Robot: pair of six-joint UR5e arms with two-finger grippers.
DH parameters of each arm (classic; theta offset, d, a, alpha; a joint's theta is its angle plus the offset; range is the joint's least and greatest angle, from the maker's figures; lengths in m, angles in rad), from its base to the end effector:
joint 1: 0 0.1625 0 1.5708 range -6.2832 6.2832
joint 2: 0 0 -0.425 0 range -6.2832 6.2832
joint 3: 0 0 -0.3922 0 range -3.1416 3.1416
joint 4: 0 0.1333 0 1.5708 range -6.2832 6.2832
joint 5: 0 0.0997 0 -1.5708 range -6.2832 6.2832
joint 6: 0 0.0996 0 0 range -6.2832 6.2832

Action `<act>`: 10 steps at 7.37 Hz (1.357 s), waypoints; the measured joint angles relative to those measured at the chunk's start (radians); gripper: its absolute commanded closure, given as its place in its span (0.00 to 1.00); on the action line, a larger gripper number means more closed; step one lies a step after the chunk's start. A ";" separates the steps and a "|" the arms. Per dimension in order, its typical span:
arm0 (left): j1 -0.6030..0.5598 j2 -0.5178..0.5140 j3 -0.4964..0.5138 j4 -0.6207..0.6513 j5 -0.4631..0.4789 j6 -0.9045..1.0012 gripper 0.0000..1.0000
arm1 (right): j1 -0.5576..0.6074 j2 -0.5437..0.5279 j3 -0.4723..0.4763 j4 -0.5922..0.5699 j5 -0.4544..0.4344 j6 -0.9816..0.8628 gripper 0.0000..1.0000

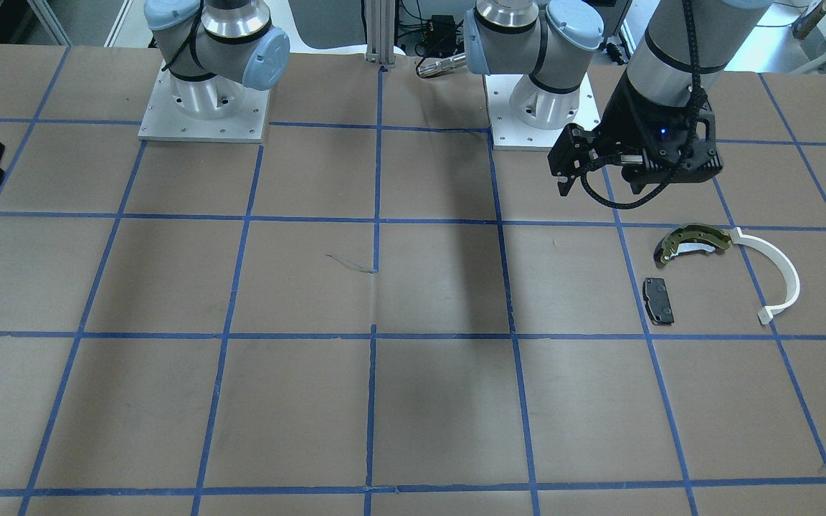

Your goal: Place bearing gear from tray to pile

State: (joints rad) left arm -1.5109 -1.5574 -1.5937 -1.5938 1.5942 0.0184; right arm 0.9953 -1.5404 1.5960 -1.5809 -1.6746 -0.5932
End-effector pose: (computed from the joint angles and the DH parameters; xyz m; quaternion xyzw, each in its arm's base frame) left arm -0.1018 -0.4899 0.4810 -0.0206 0.9996 0.0167 0.0111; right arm -0.1687 -0.4861 0.4620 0.0100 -0.9983 -0.0476 0.0307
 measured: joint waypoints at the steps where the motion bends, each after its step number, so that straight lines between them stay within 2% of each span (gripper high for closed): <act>1: 0.000 0.000 0.000 0.000 0.000 0.000 0.00 | -0.112 0.045 0.004 -0.059 0.003 -0.122 0.00; 3: 0.000 0.000 -0.001 0.000 0.001 0.000 0.00 | -0.289 0.164 0.007 -0.182 0.018 -0.458 0.00; 4: 0.000 0.000 0.000 0.000 0.001 0.000 0.00 | -0.333 0.211 0.007 -0.233 0.023 -0.644 0.00; 8: 0.000 -0.001 0.001 0.000 0.000 -0.001 0.00 | -0.437 0.387 0.009 -0.323 0.035 -1.183 0.00; 10: 0.000 -0.003 0.002 0.001 -0.001 -0.001 0.00 | -0.445 0.436 0.032 -0.411 0.089 -1.415 0.00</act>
State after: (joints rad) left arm -1.5109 -1.5605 -1.5915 -1.5928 1.5932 0.0173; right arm 0.5501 -1.1046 1.6276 -1.9918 -1.5859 -2.0079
